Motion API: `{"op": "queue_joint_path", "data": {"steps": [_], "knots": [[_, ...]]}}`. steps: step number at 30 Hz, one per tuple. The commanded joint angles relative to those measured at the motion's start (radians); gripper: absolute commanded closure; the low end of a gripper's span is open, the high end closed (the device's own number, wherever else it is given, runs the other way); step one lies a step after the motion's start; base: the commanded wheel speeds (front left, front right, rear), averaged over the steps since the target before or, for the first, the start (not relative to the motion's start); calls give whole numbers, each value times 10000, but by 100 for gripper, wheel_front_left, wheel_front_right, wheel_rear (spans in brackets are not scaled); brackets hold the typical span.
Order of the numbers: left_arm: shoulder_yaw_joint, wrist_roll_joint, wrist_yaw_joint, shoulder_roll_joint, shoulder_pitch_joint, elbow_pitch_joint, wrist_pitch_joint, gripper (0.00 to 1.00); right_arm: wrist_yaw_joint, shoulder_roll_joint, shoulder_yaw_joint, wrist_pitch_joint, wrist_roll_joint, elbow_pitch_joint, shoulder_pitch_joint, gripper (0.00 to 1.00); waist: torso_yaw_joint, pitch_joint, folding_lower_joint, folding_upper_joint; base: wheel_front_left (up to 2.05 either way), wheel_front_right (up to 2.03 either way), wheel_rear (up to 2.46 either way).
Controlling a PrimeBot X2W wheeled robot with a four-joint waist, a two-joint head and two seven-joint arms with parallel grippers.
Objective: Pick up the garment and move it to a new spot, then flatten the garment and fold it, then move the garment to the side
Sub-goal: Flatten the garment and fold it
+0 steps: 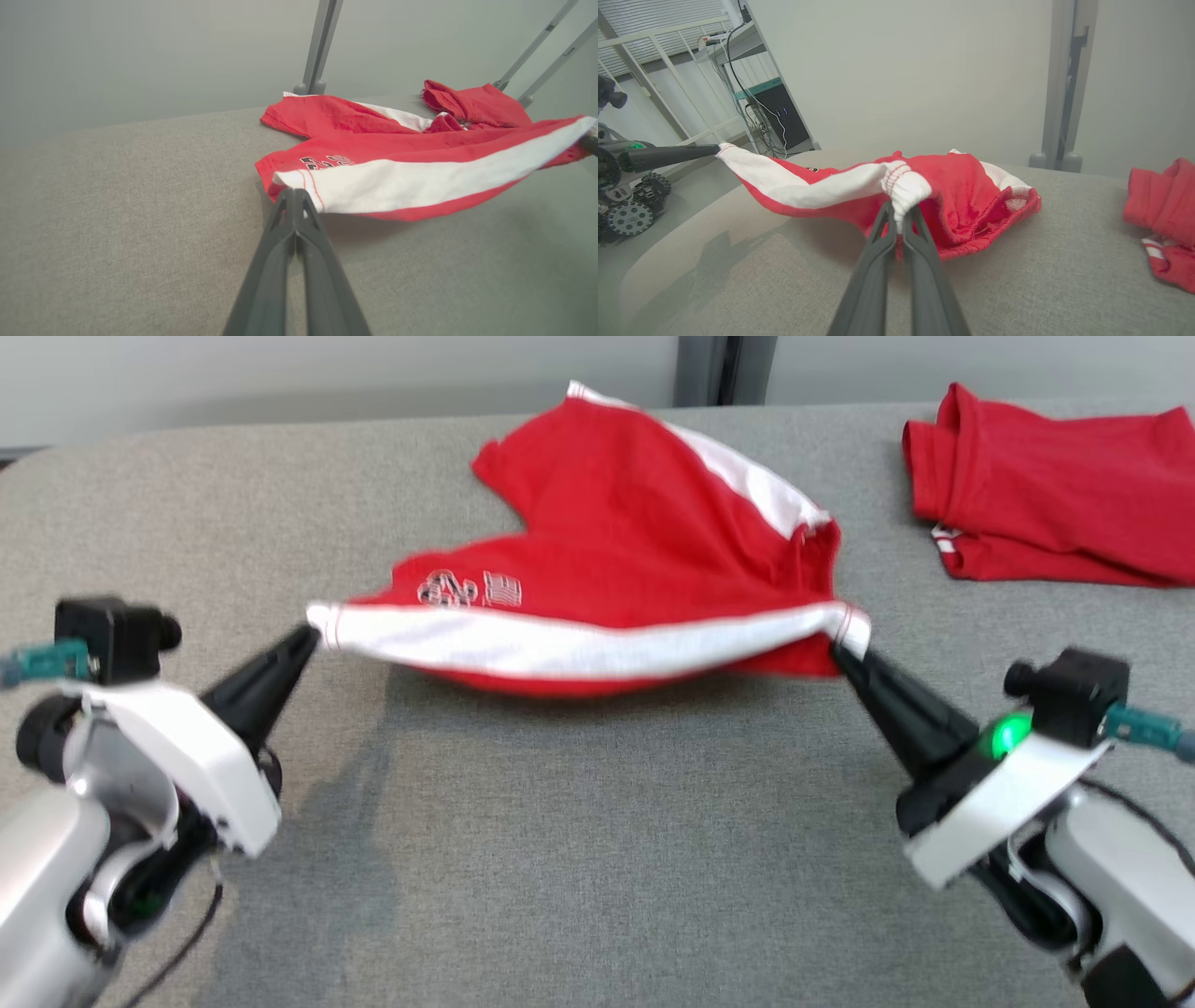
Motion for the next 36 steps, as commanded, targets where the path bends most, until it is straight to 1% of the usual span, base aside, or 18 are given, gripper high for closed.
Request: {"op": "queue_joint_path", "data": {"steps": [1,4,7,9,12,18,22,25,29,36], "knots": [[47,-234,267,231,450,-568,143,100,4,-189,242,-40,246,-224,282,100,-5,-223,0,0,0,0,0],[130,-562,738,762,1252,-1546,378,100,2,-566,605,-39,711,-482,862,100,-22,-368,0,0,0,0,0],[140,-1016,1042,1143,2032,-2352,607,100,4,-828,738,45,1177,-631,1484,100,-71,-519,0,0,0,0,0],[127,-1204,1076,1244,2294,-2597,695,100,4,-918,792,126,1338,-740,1667,100,-93,-565,0,0,0,0,0],[107,-1689,1150,1663,2990,-3144,900,100,4,-1339,938,549,1693,-1033,2156,100,-202,-732,0,0,0,0,0],[92,-2254,1312,2296,4038,-3758,996,100,4,-2062,1019,1814,2140,-1769,2780,100,-433,-999,0,0,0,0,0],[190,-2357,1417,2446,4259,-3997,886,100,4,-2279,816,2405,2202,-2211,2983,100,-507,-1039,0,0,0,0,0],[261,-2269,1349,2473,4093,-4111,848,100,4,-2274,527,2577,2064,-2457,3028,100,-533,-1019,0,0,0,0,0],[496,-2196,1286,2356,3681,-4079,740,100,4,-1970,-6,2462,1883,-2427,3048,100,-655,-877,0,0,0,0,0],[1085,-2258,1005,2104,2305,-3644,807,100,4,-948,-768,2093,1949,-2359,2973,100,-1020,-227,0,0,0,0,0]]}}
